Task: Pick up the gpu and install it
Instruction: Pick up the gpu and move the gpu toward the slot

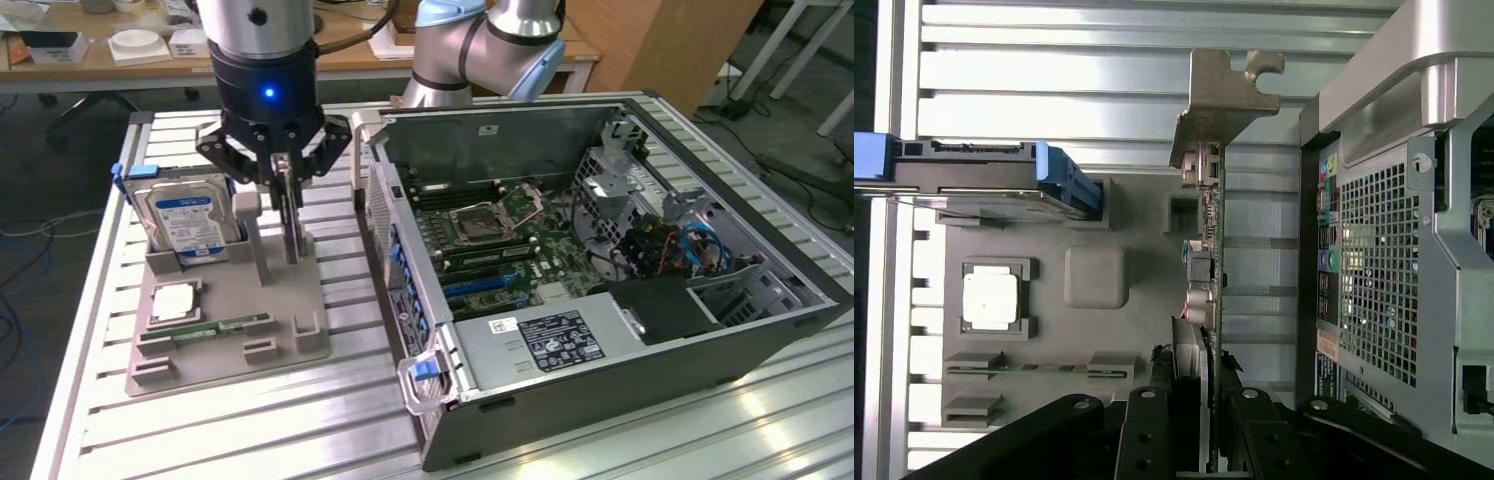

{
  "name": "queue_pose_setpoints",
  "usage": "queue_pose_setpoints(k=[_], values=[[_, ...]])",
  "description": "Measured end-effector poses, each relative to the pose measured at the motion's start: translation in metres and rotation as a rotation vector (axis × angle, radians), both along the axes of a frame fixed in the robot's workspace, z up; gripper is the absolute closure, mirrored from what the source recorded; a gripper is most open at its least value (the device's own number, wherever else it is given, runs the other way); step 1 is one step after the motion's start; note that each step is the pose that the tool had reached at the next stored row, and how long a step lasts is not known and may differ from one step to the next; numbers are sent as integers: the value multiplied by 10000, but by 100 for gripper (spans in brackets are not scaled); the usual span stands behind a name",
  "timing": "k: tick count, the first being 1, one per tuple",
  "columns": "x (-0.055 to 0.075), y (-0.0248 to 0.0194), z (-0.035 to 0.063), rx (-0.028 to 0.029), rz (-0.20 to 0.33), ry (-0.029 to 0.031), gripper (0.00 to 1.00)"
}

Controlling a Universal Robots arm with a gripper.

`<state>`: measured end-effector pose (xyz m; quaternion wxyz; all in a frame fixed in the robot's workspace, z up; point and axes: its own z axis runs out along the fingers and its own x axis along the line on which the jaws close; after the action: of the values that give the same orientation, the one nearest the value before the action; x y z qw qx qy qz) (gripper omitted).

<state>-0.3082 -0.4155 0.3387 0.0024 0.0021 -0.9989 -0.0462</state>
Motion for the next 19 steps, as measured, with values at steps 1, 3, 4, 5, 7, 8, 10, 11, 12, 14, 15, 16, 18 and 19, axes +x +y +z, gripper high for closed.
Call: queue_pose_setpoints(k=[1, 3, 4, 5, 7, 8, 10, 11, 12, 14, 15, 16, 18, 19], values=[[0, 0, 8, -19, -1, 0, 73], [-1, 1, 20, -60, -2, -2, 73], [-1, 1, 26, -88, -2, -3, 73], [-1, 1, 32, -122, -2, -2, 73], [-2, 0, 44, -197, -2, 1, 73], [-1, 0, 49, -220, -2, -1, 73], [-1, 0, 65, -239, 0, 1, 73], [-1, 0, 72, -240, -1, 0, 73], [-1, 1, 81, -241, -2, 0, 73], [-1, 1, 97, -244, -2, 0, 73], [-1, 1, 103, -244, -2, -1, 73], [-1, 1, 108, -245, -2, 0, 73], [-1, 1, 118, -246, -2, -1, 73], [-1, 1, 122, -247, -2, -1, 73]])
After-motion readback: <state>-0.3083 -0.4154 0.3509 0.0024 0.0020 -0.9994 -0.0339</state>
